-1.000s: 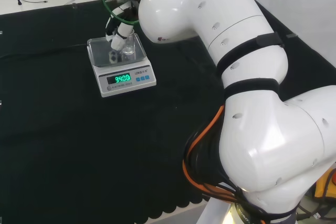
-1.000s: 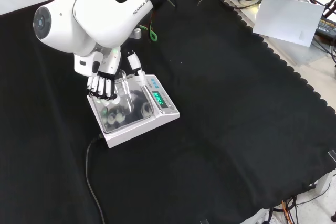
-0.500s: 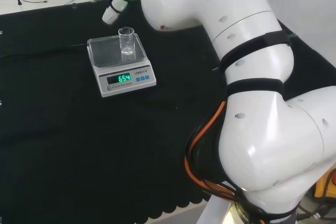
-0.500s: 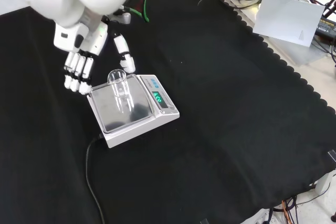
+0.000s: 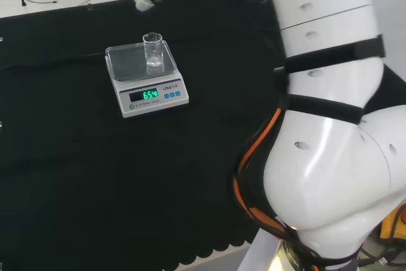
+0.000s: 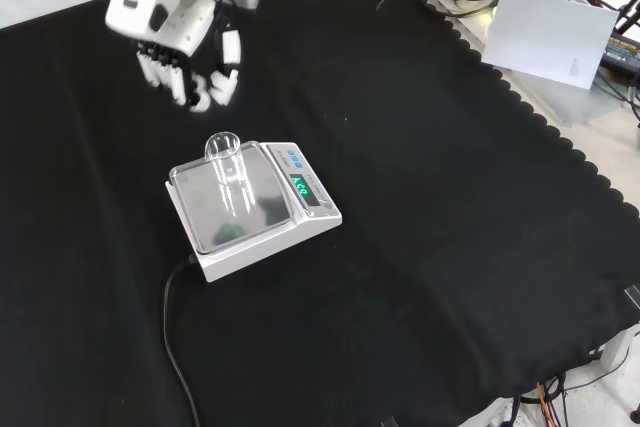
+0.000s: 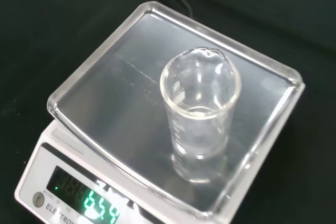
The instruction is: Put the beaker on the electronic balance.
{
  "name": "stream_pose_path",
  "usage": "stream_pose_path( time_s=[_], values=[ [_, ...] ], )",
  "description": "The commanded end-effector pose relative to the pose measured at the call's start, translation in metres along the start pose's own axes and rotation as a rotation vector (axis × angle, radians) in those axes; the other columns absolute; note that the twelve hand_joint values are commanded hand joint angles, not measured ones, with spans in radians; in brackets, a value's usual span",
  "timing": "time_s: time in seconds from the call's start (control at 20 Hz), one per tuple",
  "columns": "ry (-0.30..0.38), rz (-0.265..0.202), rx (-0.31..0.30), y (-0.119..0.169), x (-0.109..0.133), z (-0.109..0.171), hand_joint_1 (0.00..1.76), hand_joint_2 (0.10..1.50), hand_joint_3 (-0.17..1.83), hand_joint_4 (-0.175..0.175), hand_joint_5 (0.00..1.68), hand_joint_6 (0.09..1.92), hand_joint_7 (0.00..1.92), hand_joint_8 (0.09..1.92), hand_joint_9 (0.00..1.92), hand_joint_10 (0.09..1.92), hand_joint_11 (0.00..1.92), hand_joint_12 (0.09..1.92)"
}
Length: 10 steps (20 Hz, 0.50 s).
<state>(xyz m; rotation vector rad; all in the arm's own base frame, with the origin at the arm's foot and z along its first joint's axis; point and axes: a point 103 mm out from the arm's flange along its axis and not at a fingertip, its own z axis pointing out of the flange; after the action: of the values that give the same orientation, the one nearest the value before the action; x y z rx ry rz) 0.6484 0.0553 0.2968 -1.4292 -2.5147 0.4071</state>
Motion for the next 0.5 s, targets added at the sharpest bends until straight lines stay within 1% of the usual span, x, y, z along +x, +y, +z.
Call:
stream_pose_path(
  time_s=[0.05, 0.15, 0.3, 0.5],
  values=[
    [-0.104, 0.339, -0.208, -0.152, -0.003, 0.004, 1.11, 0.75, 0.72, -0.075, 1.04, 1.09, 1.55, 0.69, 1.56, 0.76, 1.39, 1.02],
    [-0.079, 0.394, -0.202, -0.174, -0.007, 0.014, 1.12, 0.74, 0.74, -0.081, 1.04, 1.10, 1.55, 0.68, 1.56, 0.75, 1.40, 1.01],
    [-0.033, 0.478, -0.229, -0.205, -0.011, 0.029, 1.12, 0.73, 0.75, -0.083, 1.04, 1.11, 1.53, 0.67, 1.54, 0.74, 1.39, 1.01],
    [0.029, 0.557, -0.236, -0.231, -0.017, 0.046, 1.12, 0.74, 0.75, -0.083, 1.04, 1.11, 1.52, 0.67, 1.52, 0.74, 1.38, 1.01]
  ],
)
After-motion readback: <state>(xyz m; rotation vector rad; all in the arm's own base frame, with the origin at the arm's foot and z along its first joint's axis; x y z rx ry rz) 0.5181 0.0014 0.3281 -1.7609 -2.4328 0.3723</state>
